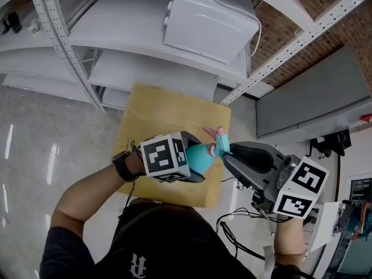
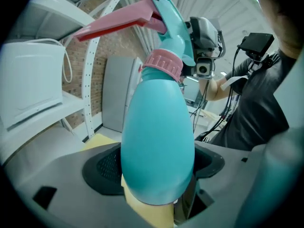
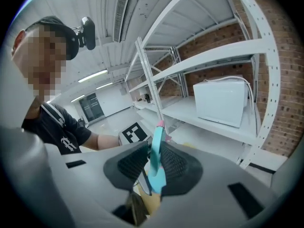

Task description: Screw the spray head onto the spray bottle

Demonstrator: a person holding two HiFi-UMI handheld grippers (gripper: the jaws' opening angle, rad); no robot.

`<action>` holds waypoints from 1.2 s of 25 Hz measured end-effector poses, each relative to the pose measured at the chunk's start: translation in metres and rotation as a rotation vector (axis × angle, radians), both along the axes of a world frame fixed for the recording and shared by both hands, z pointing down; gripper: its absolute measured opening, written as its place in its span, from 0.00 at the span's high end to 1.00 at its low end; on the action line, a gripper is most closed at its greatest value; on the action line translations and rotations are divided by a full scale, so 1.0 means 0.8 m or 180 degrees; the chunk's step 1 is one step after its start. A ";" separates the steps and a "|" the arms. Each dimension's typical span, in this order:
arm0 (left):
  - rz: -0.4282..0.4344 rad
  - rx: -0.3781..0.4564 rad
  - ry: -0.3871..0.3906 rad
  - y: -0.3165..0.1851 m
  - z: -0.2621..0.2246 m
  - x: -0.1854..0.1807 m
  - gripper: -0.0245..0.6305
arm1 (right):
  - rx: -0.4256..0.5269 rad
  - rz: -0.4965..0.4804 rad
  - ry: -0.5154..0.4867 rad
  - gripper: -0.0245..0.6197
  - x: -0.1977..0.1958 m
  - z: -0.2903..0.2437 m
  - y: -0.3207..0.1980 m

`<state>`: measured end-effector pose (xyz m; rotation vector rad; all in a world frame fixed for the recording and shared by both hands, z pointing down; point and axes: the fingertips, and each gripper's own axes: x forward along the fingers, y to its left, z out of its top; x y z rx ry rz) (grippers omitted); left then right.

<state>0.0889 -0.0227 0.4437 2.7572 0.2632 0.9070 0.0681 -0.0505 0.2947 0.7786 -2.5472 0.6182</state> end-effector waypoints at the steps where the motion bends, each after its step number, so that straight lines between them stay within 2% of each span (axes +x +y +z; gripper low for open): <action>1: -0.0011 0.0018 0.0021 -0.002 -0.003 -0.001 0.35 | -0.0002 0.0017 -0.0033 0.83 -0.003 -0.002 -0.001; 4: -0.0021 0.0158 0.0042 -0.005 -0.011 -0.003 0.35 | -0.0076 0.0118 -0.0134 0.83 -0.003 -0.001 -0.009; 8: -0.0053 0.0515 -0.0088 -0.009 -0.008 -0.006 0.35 | -0.0434 0.0187 -0.0428 0.83 0.002 0.001 -0.016; 11: -0.0098 0.0553 -0.0072 -0.012 -0.010 -0.002 0.35 | -0.0605 0.0207 -0.0591 0.83 0.000 -0.004 -0.013; 16: -0.0214 0.0473 0.0051 -0.024 -0.016 -0.003 0.35 | -0.0416 0.0220 -0.0553 0.83 0.002 -0.014 -0.005; 21: -0.0271 0.0608 0.0087 -0.035 -0.020 -0.007 0.35 | -0.0254 0.0004 -0.0575 0.83 -0.006 -0.015 0.007; 23: -0.0250 0.0665 0.0119 -0.034 -0.025 -0.009 0.35 | 0.0089 -0.0120 -0.0575 0.83 0.001 -0.029 0.012; 25: -0.0106 0.0687 0.0148 -0.026 -0.031 -0.012 0.35 | 0.0843 -0.0367 -0.0420 0.83 0.017 -0.060 0.013; 27: 0.0173 0.0667 0.0164 -0.010 -0.037 -0.017 0.35 | 0.1683 -0.0770 0.0009 0.83 0.026 -0.086 0.007; 28: 0.0338 0.0647 0.0175 0.001 -0.041 -0.019 0.35 | 0.1943 -0.1031 0.0236 0.82 0.025 -0.091 0.006; 30: 0.0698 0.0584 0.0254 0.027 -0.051 -0.023 0.35 | 0.2041 -0.1679 0.0513 0.75 0.015 -0.086 0.016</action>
